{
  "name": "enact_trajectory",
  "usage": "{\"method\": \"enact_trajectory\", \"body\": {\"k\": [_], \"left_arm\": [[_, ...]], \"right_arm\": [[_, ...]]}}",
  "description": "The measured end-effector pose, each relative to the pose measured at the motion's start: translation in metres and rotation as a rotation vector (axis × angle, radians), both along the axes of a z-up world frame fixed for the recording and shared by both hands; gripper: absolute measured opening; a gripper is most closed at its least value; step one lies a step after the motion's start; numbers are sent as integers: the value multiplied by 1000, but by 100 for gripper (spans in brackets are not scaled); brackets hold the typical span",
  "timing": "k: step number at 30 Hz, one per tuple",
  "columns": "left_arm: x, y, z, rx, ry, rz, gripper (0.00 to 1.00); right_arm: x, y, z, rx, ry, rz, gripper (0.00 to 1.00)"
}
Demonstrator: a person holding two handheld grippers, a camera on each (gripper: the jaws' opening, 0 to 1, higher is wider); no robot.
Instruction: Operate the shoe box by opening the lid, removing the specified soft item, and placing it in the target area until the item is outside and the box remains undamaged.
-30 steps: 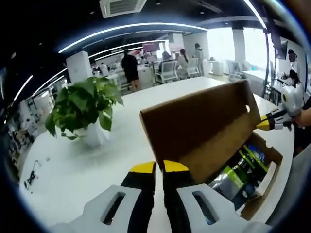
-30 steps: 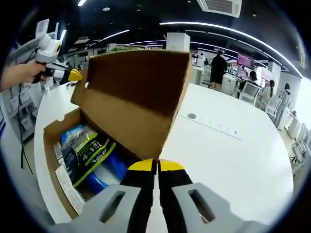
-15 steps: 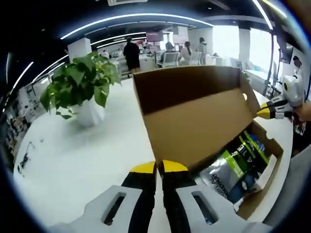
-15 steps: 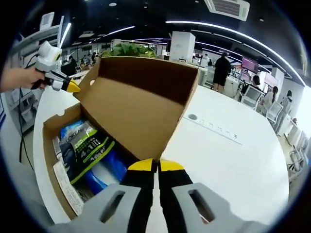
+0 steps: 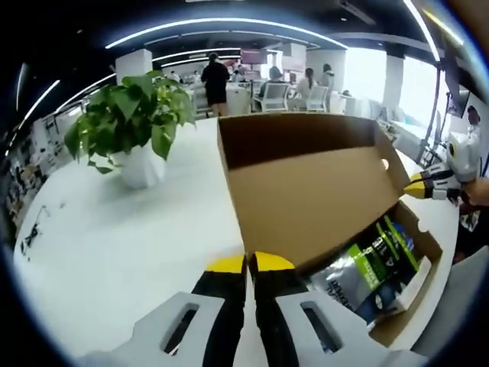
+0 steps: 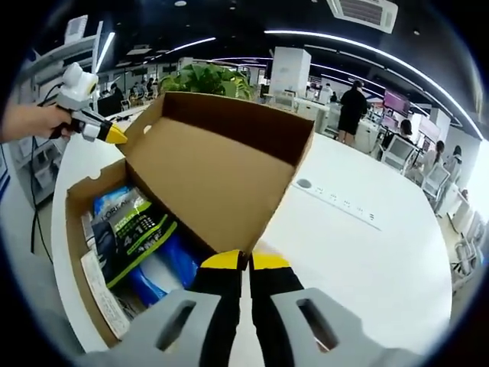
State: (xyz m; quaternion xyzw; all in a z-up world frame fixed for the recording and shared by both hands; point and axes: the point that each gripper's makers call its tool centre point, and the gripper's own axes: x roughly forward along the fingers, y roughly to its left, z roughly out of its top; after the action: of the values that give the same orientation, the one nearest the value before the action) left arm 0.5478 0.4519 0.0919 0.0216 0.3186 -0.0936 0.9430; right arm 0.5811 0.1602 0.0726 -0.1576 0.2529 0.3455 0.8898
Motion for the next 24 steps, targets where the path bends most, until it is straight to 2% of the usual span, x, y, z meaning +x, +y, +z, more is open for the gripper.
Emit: {"method": "enact_trajectory", "body": {"k": [4,10,24], "left_arm": [[1,-1,-2,37,-10,-17,0],[5,1,-3,18,-5,-3,0],[13,2,-8,36,-4,12,0]], "right_arm": [[1,0,-1,-7,3,7,1],[4,0,-1,-20,2,20,2],[13,2,-4,-55,3,49,4]]}}
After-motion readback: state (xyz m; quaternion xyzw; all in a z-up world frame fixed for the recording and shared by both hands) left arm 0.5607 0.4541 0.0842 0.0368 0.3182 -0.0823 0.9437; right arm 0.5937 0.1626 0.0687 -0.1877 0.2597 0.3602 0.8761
